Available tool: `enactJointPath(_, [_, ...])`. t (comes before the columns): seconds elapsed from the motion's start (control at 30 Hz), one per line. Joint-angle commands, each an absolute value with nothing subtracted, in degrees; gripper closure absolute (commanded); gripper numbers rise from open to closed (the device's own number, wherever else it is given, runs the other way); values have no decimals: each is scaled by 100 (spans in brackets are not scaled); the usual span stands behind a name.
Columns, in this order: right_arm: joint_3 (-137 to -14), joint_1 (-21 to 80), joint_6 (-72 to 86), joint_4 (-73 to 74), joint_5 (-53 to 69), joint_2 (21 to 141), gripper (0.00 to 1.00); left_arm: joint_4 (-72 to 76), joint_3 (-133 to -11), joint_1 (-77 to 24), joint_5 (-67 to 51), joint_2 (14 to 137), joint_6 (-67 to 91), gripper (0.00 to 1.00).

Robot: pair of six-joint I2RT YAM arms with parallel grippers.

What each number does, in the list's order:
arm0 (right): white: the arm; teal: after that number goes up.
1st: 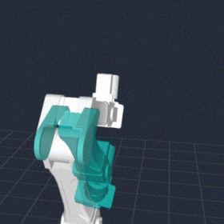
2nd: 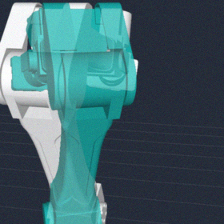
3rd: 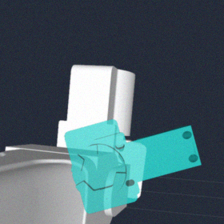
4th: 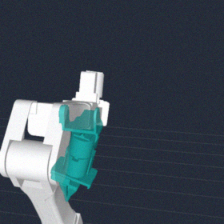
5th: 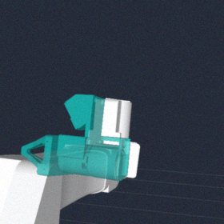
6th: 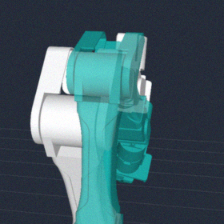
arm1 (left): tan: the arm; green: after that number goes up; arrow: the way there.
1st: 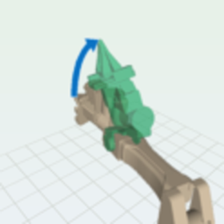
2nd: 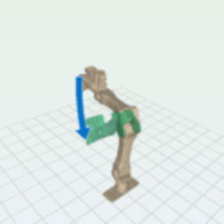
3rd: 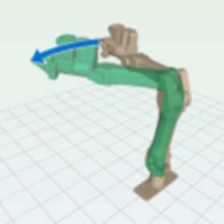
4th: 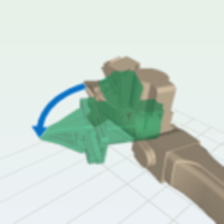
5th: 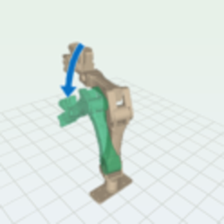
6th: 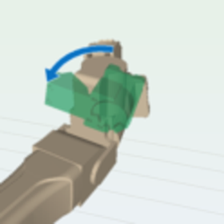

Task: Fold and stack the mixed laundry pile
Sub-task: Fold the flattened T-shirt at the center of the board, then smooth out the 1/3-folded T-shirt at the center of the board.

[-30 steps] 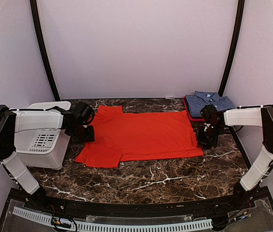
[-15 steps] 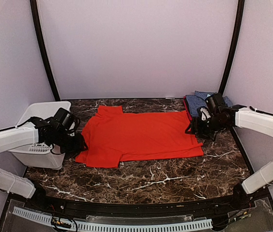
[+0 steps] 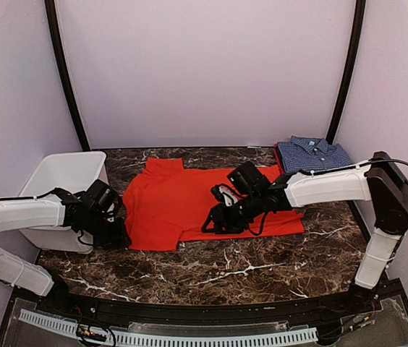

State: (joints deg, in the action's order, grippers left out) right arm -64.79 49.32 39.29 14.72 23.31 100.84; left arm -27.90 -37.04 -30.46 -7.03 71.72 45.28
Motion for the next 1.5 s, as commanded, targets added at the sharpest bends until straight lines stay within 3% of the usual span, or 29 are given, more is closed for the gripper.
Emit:
enactJointPath(0.0, [-6813,5235,4212,767,2531,10576,48,-2405,-3609,-3076,-811,7346,4535,68])
enactJointPath(0.6, [-8169,5756,4403,801,2658,12225,50,-2200,-3286,-3079,-613,7639,4680,67])
enactJointPath(0.93, [-8283,5873,4536,882,2650,12586,54,-1862,-3275,-3084,-624,7878,4674,70])
enactJointPath(1.23, [-8410,5940,4645,872,2729,12817,69,-1807,-3226,-3085,-681,7901,4708,79])
enactJointPath(1.4, [-8362,5939,4675,809,2707,12743,98,-1874,-3157,-3105,-725,7721,4728,92])
enactJointPath(1.47, [-8365,5934,4574,822,2625,12612,100,-1928,-3193,-3115,-727,7585,4716,98])
